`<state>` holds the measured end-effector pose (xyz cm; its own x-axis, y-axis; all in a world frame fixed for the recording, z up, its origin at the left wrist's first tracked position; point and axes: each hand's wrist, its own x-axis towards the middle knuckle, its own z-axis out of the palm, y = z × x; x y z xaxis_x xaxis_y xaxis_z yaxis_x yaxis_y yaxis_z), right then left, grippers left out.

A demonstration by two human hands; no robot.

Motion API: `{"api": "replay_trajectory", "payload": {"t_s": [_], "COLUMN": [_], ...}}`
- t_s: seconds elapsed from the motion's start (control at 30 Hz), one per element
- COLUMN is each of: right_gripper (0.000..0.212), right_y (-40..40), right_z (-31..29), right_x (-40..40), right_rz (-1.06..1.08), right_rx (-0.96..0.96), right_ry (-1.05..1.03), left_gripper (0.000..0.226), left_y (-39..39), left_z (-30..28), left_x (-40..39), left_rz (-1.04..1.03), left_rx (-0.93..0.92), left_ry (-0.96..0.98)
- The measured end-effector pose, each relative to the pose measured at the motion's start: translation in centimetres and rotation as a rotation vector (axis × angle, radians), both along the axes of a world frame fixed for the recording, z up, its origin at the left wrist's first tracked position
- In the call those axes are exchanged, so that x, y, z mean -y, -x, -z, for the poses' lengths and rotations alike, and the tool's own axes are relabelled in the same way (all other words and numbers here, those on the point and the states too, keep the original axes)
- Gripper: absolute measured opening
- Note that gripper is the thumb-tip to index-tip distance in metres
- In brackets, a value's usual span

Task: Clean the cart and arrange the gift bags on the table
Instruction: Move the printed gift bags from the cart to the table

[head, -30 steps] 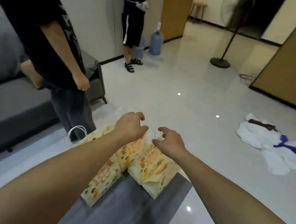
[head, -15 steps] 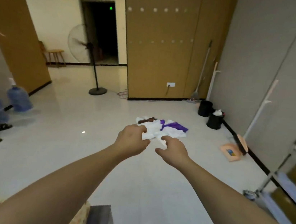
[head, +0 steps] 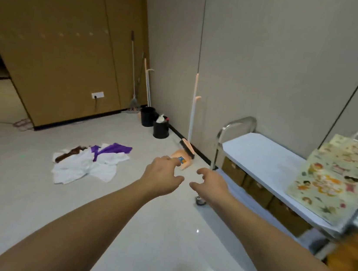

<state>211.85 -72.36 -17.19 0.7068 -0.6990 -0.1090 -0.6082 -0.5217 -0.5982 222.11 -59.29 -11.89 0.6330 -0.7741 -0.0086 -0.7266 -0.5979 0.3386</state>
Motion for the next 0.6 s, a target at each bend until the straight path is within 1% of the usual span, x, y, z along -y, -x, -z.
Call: {"api": "replay_trajectory", "payload": {"t_s": [0.07, 0.23, 0.3, 0.37, 0.4, 0.5, 0.6], "right_gripper": [0.061, 0.06, 0.057, 0.048, 0.047, 0.055, 0.057], "right_y": [2.1, 7.6, 9.9, 12.1, 13.2, 16.3, 18.4], "right_z": [0.1, 0.7, 1.0, 0.9, 1.0, 0.5, -0.7], "right_x": [3.5, 10.1, 12.3, 14.4, 15.6, 19.1, 21.9], "right_rz": [0.056, 0.225, 0.284, 0.384, 0.443, 0.627, 0.795], "right_rx": [0.001, 0.026, 0.006, -0.017, -0.023, -0.02, 0.0], "right_ry": [-0.006, -0.065, -0.064, -0.068, -0.07, -0.038, -0.025], "left_gripper": [0.052, 0.05, 0.049, 0.048, 0.05, 0.053, 0.053], "left_y": [1.3, 4.5, 5.9, 7.1, 7.7, 9.4, 10.6], "left_z": [0.4, 1.1, 1.4, 1.5, 1.3, 0.3, -1.2], "left_x": [4.3, 14.5, 18.3, 22.1, 24.1, 29.7, 34.1], "left_rz": [0.087, 0.281, 0.385, 0.49, 0.534, 0.66, 0.802], "left_rx": [0.004, -0.061, -0.075, -0.065, -0.061, -0.061, -0.064], "left_ry": [-0.015, 0.014, -0.004, -0.027, -0.027, 0.027, 0.047]}}
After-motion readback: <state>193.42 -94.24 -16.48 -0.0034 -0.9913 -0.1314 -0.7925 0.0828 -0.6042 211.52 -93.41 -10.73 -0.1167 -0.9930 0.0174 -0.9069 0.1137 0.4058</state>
